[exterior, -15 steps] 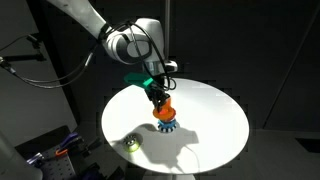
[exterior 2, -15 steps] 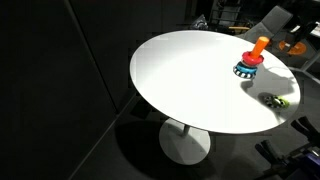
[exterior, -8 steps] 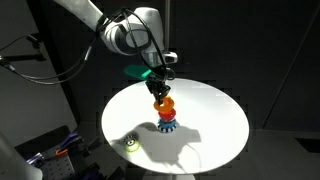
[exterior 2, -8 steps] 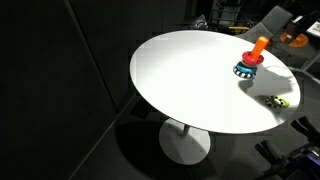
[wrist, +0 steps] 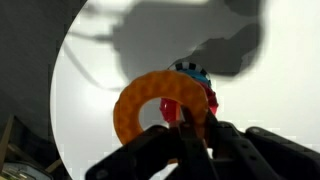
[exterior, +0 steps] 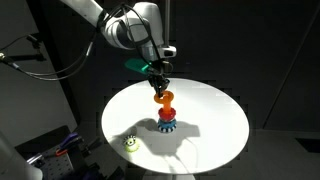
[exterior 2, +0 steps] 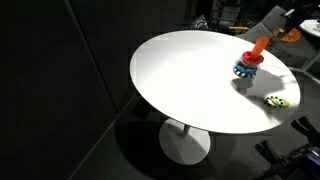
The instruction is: Put the orange ring on the orange stand
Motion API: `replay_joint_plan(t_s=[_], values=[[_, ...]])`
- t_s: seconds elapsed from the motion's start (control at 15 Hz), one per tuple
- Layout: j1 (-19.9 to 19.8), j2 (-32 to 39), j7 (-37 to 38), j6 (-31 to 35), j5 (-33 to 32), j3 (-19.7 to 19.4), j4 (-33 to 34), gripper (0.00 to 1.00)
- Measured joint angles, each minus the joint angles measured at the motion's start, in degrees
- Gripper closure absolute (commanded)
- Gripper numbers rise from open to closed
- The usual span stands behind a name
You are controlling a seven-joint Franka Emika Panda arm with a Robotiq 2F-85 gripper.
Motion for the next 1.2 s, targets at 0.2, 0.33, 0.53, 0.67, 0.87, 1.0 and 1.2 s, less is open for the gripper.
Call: replay_joint_plan(t_s=[0.2, 0.33, 0.53, 0.67, 0.87, 1.0, 1.2], values=[[0.54, 1.18, 1.96, -0.06, 0.00, 0.35, 1.59, 0.94], [0.88, 2.33, 3.00, -0.06, 0.00, 0.40, 2.82, 0.94], [1.30, 4.28, 4.56, -0.05, 0.00, 0.46, 4.81, 0.94], [1.57, 5.66, 5.21, -0.05, 0.00, 0.54, 6.06, 0.94], [1.81, 7.58, 5.99, -0.04, 0.08, 0.83, 7.76, 0.94], [1.87, 8.70, 6.19, -0.04, 0.09, 1.05, 8.65, 0.94], [2.09, 9.96, 6.33, 0.02, 0.49, 1.21, 9.66, 0.95]])
